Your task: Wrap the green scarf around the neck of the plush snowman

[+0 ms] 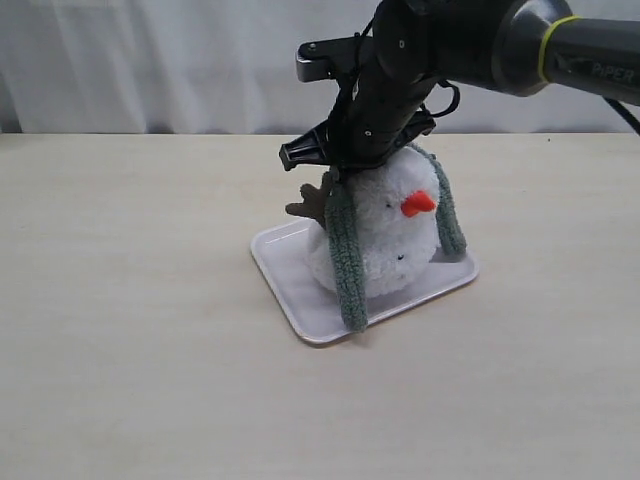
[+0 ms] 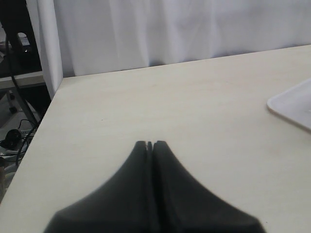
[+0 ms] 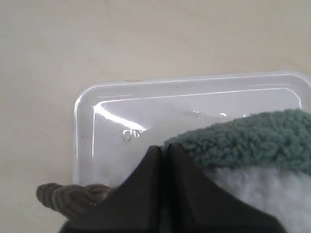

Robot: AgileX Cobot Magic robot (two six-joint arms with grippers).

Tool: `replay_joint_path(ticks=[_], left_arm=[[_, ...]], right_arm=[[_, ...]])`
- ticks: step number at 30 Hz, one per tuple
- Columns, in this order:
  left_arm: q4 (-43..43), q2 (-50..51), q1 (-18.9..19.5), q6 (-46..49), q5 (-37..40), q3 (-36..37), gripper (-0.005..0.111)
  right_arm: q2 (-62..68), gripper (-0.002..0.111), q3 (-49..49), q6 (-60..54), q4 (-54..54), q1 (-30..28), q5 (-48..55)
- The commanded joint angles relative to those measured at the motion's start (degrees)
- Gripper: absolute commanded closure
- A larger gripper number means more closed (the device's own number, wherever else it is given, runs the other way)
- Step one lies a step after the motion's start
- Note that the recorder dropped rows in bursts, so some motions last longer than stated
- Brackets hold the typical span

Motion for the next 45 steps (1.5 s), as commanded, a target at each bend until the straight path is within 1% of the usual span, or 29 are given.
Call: replay_joint_path(ticks=[1,17,20,27,31,34,36,39,40,42,45], left_arm=[[-0.16,-0.12,-0.35,-0.01,-0.69,0.09,0.107],[-0.16,-0.12,-0.35,-0.01,-0.69,0.09,0.107],[-0.16,-0.12,-0.35,-0.01,-0.69,0.09,0.107],[-0.16,-0.12,-0.35,-0.01,-0.69,0.09,0.107],[-0.16,-0.12,-0.35,-0.01,-0.69,0.09,0.107],[-0.16,-0.12,-0.35,-0.01,-0.69,0.09,0.107],[-0.16,-0.12,-0.35,-0.01,-0.69,0.09,0.107],[-0.16,-0.12,-0.35,-0.01,-0.69,0.09,0.107],[-0.16,-0.12,-0.35,-0.01,-0.69,0.09,0.107],[-0.16,-0.12,-0.35,-0.01,-0.69,0.09,0.107],[-0.16,-0.12,-0.35,-0.01,-0.69,0.09,0.107]], right_arm=[[0.83,0.104,-0.19,-1.26,-0.69,-0.44,1.26],[3.71,0.104,-0.19,-2.12,-0.70,-0.44,1.50],[3.22,0.104,-1.90,-2.12,-0.29,-0.44,2.59],[-0.90,0.104,-8.35,-2.52,0.69,-0.44,11.75],[-5.76,0.104,-9.14,-8.12,3.80,-0.44,18.90],[-9.94,0.104,-9.14,-8.40,2.73,-0.53,21.05],[-12.94,0.104,-9.14,-8.40,0.98,-1.21,21.05],[-16.61,0.104,-8.50,-8.40,2.04,-3.26,21.05],[-17.89,0.104,-7.30,-8.76,4.12,-4.46,21.05],[-20.13,0.104,-3.68,-13.31,10.57,-7.66,21.05],[-23.21,0.104,3.89,-20.99,21.26,-14.80,21.05]])
